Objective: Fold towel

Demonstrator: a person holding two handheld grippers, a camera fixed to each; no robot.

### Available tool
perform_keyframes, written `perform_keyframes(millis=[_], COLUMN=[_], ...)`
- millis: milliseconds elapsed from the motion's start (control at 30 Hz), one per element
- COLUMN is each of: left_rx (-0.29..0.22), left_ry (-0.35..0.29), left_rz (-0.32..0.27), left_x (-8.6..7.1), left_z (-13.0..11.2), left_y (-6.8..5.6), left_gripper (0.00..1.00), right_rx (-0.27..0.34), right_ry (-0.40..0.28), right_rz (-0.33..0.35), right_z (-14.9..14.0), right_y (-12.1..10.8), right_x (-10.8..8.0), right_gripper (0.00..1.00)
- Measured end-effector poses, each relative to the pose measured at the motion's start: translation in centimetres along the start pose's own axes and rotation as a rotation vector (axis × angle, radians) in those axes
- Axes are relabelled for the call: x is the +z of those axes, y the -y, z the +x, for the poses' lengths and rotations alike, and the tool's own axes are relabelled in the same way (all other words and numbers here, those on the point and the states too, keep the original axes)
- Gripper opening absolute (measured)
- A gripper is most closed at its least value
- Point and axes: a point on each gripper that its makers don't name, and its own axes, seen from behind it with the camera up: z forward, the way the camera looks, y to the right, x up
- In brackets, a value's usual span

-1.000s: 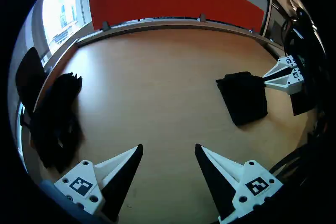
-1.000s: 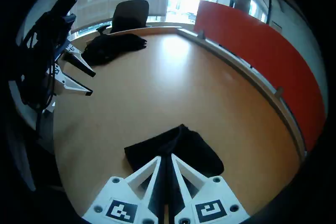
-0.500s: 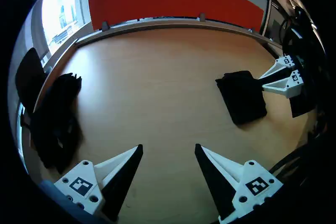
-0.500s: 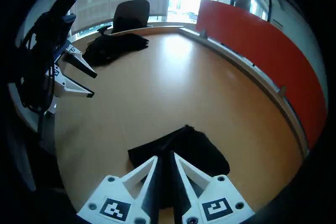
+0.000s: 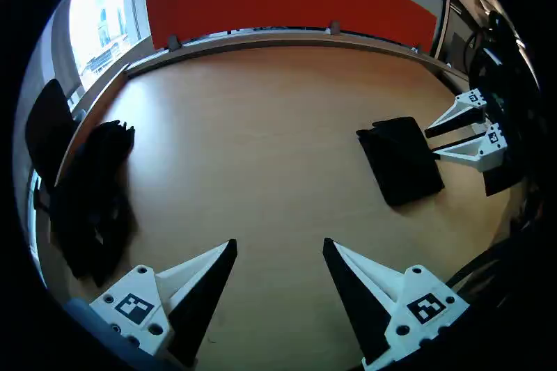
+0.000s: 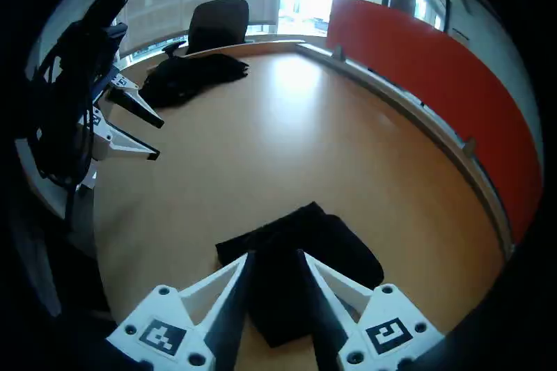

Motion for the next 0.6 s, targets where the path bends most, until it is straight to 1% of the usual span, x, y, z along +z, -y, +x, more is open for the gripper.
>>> perform_keyframes(millis=[100, 300, 433, 600], left_rx=[0.001, 0.006, 0.005, 0.005], left_ry=[-0.001, -0.003, -0.005, -0.007], left_rz=[-0.001, 0.0, -0.001, -0.002], left_x=[0.0, 0.0, -0.1, -0.1], left_z=[0.1, 0.2, 0.2, 0.4], left_y=[-0.1, -0.2, -0.2, -0.3], left_gripper=[0.92, 0.92, 0.92, 0.92], right_rx=[0.003, 0.011, 0.023, 0.046], right_ry=[0.0, 0.004, 0.02, 0.052], right_rz=[0.001, -0.008, -0.015, -0.025], right_z=[0.0, -0.4, -1.6, -4.0], right_y=[0.0, -0.2, -0.4, -0.5], right_x=[0.0, -0.3, -0.6, -1.0], right_gripper=[0.56, 0.59, 0.62, 0.64])
